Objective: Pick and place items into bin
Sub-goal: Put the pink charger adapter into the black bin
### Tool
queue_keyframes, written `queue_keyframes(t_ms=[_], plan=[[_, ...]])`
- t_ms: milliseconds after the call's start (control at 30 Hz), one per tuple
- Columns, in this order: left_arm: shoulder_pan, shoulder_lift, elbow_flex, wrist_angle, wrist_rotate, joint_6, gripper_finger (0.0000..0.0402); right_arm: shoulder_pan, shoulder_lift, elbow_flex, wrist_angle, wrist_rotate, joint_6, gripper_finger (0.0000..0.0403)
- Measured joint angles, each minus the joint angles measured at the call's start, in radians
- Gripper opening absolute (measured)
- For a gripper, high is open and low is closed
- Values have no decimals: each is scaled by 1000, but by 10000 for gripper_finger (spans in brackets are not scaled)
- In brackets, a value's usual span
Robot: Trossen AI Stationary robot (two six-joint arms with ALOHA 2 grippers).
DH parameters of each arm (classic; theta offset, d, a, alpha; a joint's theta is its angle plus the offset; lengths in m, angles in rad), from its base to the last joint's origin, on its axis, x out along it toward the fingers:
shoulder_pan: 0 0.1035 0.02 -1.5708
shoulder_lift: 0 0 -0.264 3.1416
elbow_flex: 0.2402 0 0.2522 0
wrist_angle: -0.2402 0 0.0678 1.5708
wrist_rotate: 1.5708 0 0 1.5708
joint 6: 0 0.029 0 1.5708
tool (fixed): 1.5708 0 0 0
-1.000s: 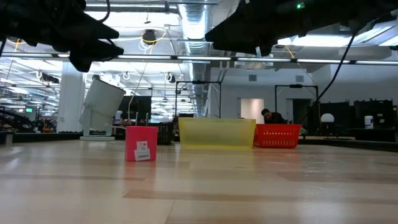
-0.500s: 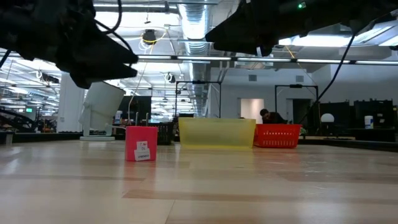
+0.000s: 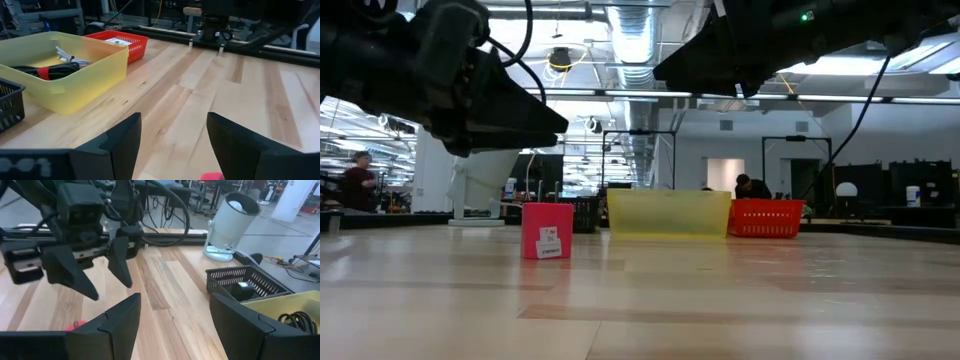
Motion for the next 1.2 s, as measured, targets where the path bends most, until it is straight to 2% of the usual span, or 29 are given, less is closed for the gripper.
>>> queue_keyframes(t_ms=[300, 500, 800, 1200], plan=[[-76, 0, 0, 3, -101, -60, 215, -18, -35, 1, 29, 0, -73, 233], [-88, 2, 14, -21, -122, -94, 215, -19, -63, 1, 12, 0, -80, 233], [-88, 144, 141, -55, -162, -71, 215, -20, -64, 1, -52, 0, -79, 233], [-85, 324, 234, -57, -202, -83, 215, -23, -64, 1, -52, 0, -105, 233]])
